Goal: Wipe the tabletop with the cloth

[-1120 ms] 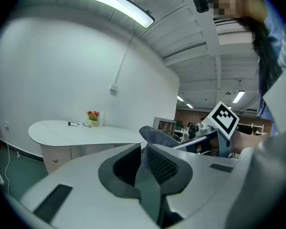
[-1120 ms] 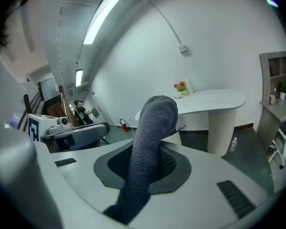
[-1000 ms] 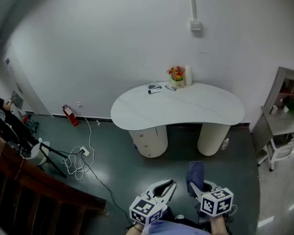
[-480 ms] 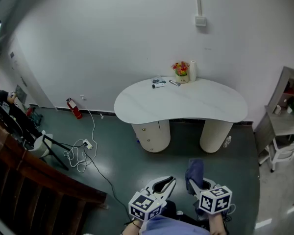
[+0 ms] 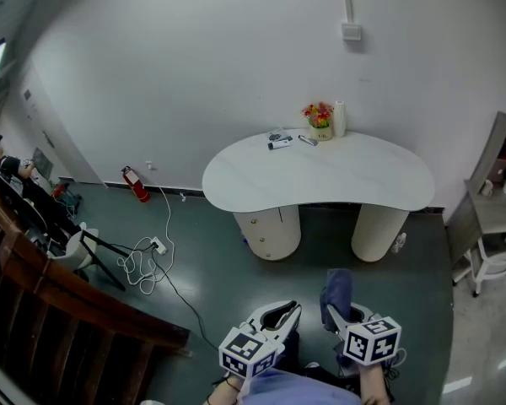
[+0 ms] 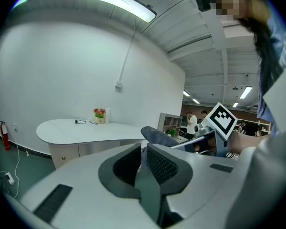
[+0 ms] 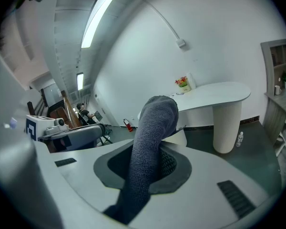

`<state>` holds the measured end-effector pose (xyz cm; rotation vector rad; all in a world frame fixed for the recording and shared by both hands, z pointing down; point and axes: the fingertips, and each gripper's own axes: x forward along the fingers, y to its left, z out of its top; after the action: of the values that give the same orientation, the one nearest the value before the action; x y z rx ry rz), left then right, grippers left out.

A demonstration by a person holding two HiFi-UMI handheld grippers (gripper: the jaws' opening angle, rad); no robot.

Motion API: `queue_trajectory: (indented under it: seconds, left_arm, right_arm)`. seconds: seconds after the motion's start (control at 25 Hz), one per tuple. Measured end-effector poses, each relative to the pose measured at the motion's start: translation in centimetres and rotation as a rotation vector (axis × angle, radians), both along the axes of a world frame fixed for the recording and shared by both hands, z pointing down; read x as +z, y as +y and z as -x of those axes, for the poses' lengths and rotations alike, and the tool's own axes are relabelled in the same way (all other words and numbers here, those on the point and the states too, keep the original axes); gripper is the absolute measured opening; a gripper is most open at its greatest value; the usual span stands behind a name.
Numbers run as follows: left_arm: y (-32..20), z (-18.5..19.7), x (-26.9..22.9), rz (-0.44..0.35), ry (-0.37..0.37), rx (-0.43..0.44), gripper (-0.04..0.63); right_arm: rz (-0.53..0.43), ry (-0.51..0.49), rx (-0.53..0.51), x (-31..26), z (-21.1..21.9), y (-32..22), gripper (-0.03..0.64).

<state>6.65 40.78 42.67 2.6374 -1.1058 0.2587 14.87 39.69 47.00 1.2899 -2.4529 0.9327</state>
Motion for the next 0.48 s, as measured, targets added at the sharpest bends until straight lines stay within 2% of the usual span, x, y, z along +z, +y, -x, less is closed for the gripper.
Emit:
queue_trajectory:
  seconds: [0.28,0.48]
  left_arm:
    - [-3.3,-0.6,0.5,0.007,0.002,0.03,0.034]
    - [-7.1,0.3,0.8,0.007,0.007,0.037,0.034]
  right_arm:
    - [0.013,0.007,0.03,0.5,-0.8,-3.2,0.071]
    - [0.019,0.017,0.07,0.9,-1.0,-7.0,0.071]
